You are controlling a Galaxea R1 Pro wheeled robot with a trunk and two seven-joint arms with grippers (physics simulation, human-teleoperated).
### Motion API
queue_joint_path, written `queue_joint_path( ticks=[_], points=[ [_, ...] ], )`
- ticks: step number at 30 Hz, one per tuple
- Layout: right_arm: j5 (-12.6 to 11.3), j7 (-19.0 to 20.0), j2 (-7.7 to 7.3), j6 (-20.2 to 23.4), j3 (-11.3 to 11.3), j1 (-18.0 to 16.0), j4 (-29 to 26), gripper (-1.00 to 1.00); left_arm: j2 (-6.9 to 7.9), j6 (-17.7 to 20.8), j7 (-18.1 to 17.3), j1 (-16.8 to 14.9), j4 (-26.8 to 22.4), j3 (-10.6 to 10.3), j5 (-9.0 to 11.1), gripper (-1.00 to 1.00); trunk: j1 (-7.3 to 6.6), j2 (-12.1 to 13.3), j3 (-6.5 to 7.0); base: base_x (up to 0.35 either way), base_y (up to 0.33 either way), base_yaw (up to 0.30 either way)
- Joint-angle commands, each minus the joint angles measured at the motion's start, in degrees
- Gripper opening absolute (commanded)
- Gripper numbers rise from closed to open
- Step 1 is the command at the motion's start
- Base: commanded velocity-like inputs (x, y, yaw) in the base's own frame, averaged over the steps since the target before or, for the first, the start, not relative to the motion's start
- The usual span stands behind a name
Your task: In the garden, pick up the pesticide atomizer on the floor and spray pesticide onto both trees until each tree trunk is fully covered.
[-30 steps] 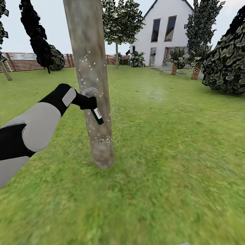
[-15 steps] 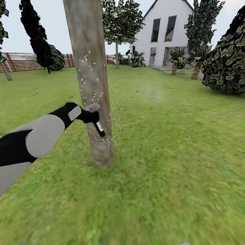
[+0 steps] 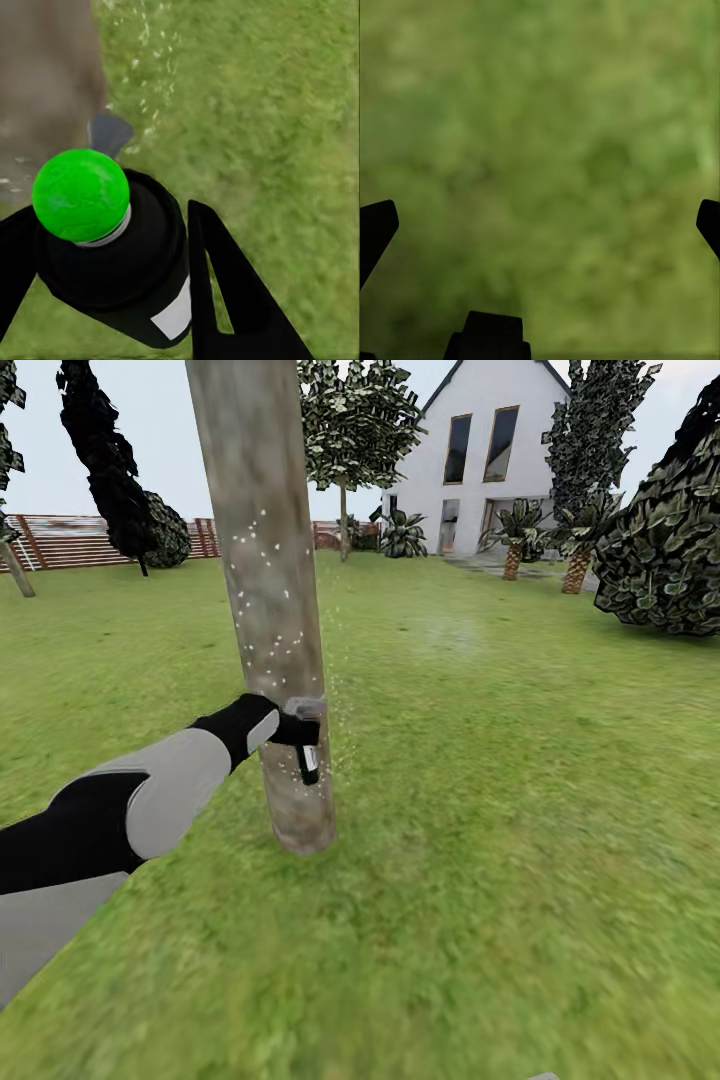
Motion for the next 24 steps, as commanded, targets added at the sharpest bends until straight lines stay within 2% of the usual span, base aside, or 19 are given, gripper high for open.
queue_joint_path(
  ticks=[1,3,4,5,6,7,8,9,12,14,15,16,19,21,23,24],
  points=[
    [0.37,0.12,-0.03,-0.40,-0.49,-0.09,0.23,1.00,0.25,0.28,-0.15,0.40,-0.17,0.34,-3.08,-1.00,-0.01,-0.02,-0.04,0.000,0.000,0.000],
    [0.37,0.12,-0.03,-0.40,-0.49,-0.09,0.23,1.00,1.79,0.26,-0.04,0.72,-0.20,0.07,-9.11,-1.00,-0.01,-0.02,-0.04,0.000,0.000,0.000],
    [0.37,0.12,-0.03,-0.40,-0.49,-0.09,0.23,1.00,2.88,0.21,0.01,0.81,-0.21,-0.01,-10.92,-1.00,-0.01,-0.02,-0.04,0.000,0.000,0.000],
    [0.37,0.12,-0.03,-0.40,-0.49,-0.09,0.23,1.00,3.73,0.17,0.04,0.89,-0.22,-0.04,-11.86,-1.00,-0.01,-0.02,-0.04,0.000,0.000,0.000],
    [0.37,0.12,-0.03,-0.40,-0.49,-0.09,0.23,1.00,4.34,0.11,0.08,0.92,-0.22,-0.05,-12.23,-1.00,-0.01,-0.02,-0.04,0.000,0.000,0.000],
    [0.37,0.12,-0.03,-0.40,-0.49,-0.09,0.23,1.00,5.94,0.02,0.28,0.93,-0.20,-0.05,-12.42,-1.00,-0.01,-0.02,-0.04,0.000,0.000,0.000],
    [0.37,0.12,-0.03,-0.40,-0.49,-0.09,0.23,1.00,8.31,-0.12,0.47,1.14,-0.16,-0.06,-12.60,-1.00,-0.01,-0.02,-0.04,0.000,0.000,0.000],
    [0.37,0.12,-0.03,-0.40,-0.49,-0.10,0.23,1.00,9.21,-0.81,0.53,2.27,-0.13,-0.06,-12.63,-1.00,-0.01,-0.02,-0.04,0.000,0.000,0.000],
    [0.37,0.12,-0.03,-0.40,-0.49,-0.09,0.23,1.00,10.68,-8.15,0.69,6.90,-0.10,0.04,-12.56,-1.00,-0.01,-0.02,-0.04,0.000,0.000,0.000],
    [0.37,0.12,-0.03,-0.40,-0.49,-0.10,0.23,1.00,11.28,-10.89,0.66,9.42,-0.02,0.09,-12.17,-1.00,-0.01,-0.02,-0.04,0.000,0.000,0.000],
    [0.41,0.14,-0.03,-0.42,-0.49,-0.09,0.23,1.00,11.30,-12.74,0.63,10.86,0.01,0.12,-11.60,-1.00,-0.01,-0.02,-0.04,0.000,0.000,0.000],
    [0.48,0.20,0.01,-0.45,-0.44,-0.09,0.24,1.00,11.32,-15.31,0.59,12.61,0.03,0.16,-9.91,-1.00,-0.01,-0.02,-0.04,0.000,0.000,0.000],
    [0.54,0.28,0.33,-0.42,-0.40,-0.09,0.23,1.00,11.37,-22.43,0.55,19.69,0.03,0.18,-1.83,-1.00,-0.01,-0.02,-0.04,0.000,0.000,0.000],
    [0.54,0.29,0.38,-0.40,-0.40,-0.09,0.23,1.00,11.36,-25.51,0.61,23.21,0.01,0.19,0.51,-1.00,-0.01,-0.02,-0.04,0.000,0.000,0.000],
    [0.55,0.30,0.40,-0.40,-0.40,-0.09,0.23,1.00,11.36,-28.95,0.66,25.41,0.01,0.20,1.38,-1.00,-0.01,-0.02,-0.04,0.044,0.078,0.000],
    [0.55,0.30,0.40,-0.40,-0.40,-0.09,0.23,1.00,11.38,-29.39,0.65,25.72,0.01,0.20,1.48,-1.00,-0.01,-0.02,-0.04,0.121,0.206,0.000]
  ],
)
